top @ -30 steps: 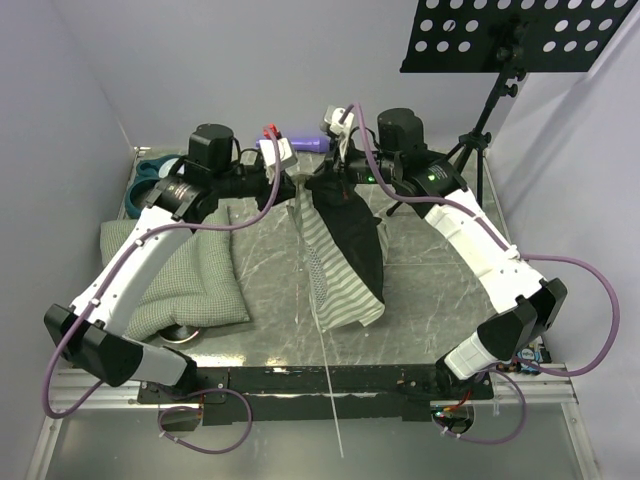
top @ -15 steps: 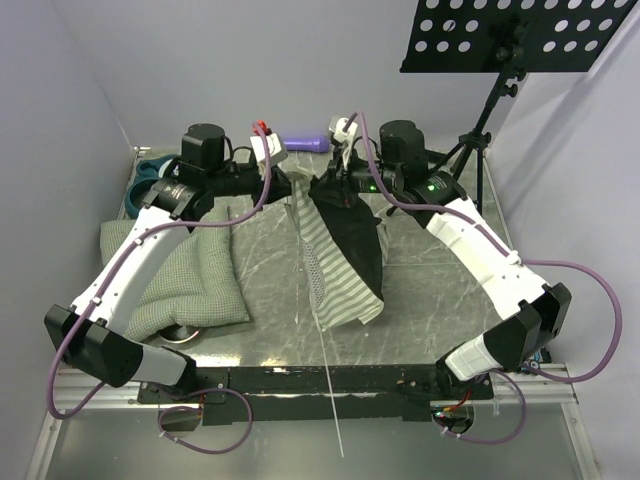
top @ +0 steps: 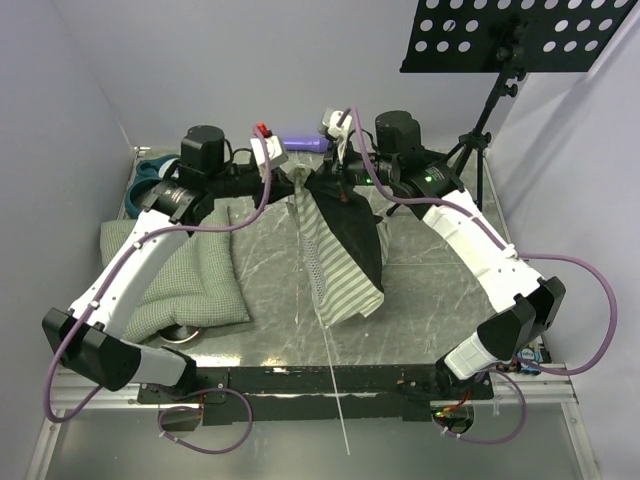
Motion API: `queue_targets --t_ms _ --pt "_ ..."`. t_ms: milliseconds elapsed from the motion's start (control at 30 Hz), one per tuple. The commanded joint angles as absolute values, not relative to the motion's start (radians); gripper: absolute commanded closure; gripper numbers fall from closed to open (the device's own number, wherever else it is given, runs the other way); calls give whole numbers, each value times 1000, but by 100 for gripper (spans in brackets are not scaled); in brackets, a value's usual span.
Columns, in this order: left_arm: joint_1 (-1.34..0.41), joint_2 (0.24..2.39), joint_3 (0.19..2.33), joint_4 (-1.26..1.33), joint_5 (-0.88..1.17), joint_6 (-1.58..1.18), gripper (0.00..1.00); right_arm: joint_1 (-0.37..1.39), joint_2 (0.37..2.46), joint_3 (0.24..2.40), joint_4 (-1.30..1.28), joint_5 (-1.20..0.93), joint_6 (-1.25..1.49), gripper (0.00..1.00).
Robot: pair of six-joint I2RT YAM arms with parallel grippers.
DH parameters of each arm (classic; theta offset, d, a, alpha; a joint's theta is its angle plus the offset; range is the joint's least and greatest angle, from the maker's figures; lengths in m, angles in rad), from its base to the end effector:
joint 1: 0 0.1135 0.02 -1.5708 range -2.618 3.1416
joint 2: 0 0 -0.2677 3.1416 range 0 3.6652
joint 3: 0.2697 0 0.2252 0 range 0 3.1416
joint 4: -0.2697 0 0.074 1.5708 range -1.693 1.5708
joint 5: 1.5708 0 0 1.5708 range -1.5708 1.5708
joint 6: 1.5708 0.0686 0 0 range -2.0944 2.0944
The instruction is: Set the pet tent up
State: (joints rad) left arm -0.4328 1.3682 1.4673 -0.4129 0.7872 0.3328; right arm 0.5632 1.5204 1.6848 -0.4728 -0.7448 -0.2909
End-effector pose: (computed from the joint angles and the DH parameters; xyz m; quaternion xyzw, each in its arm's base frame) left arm 0.2453 -0.1669 0.4191 0.4882 0.6088 -0.3370 0.5268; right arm 0.2537 0.2152 0.4378 -0.5069 0.5955 0.3656 0.5047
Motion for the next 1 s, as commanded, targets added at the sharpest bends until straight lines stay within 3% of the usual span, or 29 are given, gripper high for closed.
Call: queue_targets --t_ms 0,133,367,533,700,967 --pt "-413 1309 1401 -295 834 282 99 563 1483 1664 -505 -739 -347 100" --pt "-413 1279 1342 -235 854 279 99 560 1479 1663 -506 -739 -344 100" --pt "-391 1290 1313 -273 868 307 76 546 1465 1684 -485 -735 -319 100" --pt "-322 1275 1246 -223 931 299 69 540 1451 1683 -480 -739 -314 100" --pt "-232 1209 1100 31 1051 183 59 537 1447 1684 -479 -741 -307 100" --pt "-222 1144 974 403 1075 -84 59 535 1453 1693 -465 -746 -287 100"
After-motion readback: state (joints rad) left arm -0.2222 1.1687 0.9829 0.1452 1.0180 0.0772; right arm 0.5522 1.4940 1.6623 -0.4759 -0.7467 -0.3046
